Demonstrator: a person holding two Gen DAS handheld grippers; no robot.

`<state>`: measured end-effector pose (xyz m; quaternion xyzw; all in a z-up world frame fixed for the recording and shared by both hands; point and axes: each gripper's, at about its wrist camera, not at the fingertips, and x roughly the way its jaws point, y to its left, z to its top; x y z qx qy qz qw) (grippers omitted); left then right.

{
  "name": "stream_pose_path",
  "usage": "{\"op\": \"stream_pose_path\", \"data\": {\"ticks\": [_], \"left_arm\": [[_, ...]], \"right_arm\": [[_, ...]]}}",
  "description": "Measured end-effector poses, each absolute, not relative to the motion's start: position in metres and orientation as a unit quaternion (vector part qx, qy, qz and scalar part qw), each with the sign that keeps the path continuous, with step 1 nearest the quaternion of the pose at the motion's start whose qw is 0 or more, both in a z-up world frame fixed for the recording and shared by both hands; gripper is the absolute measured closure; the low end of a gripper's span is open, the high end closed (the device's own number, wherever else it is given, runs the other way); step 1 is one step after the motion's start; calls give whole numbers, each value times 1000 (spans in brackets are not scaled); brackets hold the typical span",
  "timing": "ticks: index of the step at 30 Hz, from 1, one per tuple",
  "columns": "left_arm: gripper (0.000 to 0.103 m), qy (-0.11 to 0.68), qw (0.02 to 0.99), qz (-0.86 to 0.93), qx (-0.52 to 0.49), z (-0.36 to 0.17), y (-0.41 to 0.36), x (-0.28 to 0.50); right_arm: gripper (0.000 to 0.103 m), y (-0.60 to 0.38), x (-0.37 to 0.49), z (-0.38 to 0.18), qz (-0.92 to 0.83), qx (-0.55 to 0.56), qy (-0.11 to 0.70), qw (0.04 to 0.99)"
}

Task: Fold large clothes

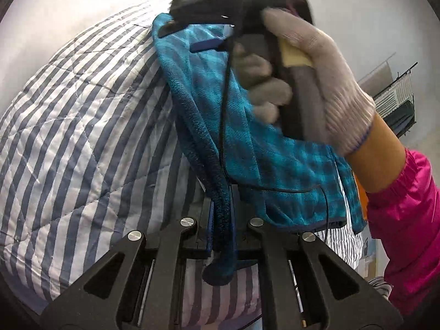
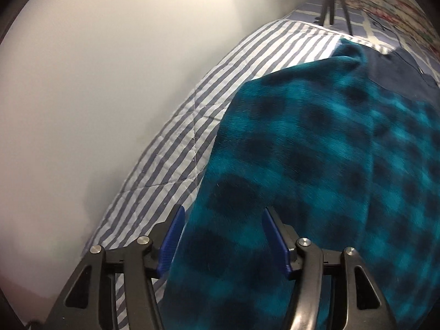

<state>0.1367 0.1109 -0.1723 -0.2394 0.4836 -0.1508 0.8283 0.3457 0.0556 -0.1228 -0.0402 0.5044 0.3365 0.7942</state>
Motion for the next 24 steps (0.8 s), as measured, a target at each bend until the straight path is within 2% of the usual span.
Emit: {"op": "stream_pose_path", "data": {"ticks": [5,9,12,14,16,19,24], "left_arm": [[96,487,826,-149,-243,-176,104,141],[96,487,830,-147,-231,-174,95,144],[96,487,832,-145,-222,-172,87,146],[96,486,835,-144,-215,-170,80,147],[96,485,837,-145,-210,-169,76,148],[97,477,845,-149,-189,-162,65,147],[97,464,860,-156,-145,-152,37,148]], "right_arm": [[42,85,354,-134,316,-98,505,797],[46,95,361,-150,293,-130,518,793],[61,90,365,-154,291,-133,516,794],[83,82,368,-154,291,-128,514,797],[97,72,373,-155,290,-122,512,799],[99,51,378,-150,303,-76,512,801],[100,-12,389,-135,351,66,490,795]]}}
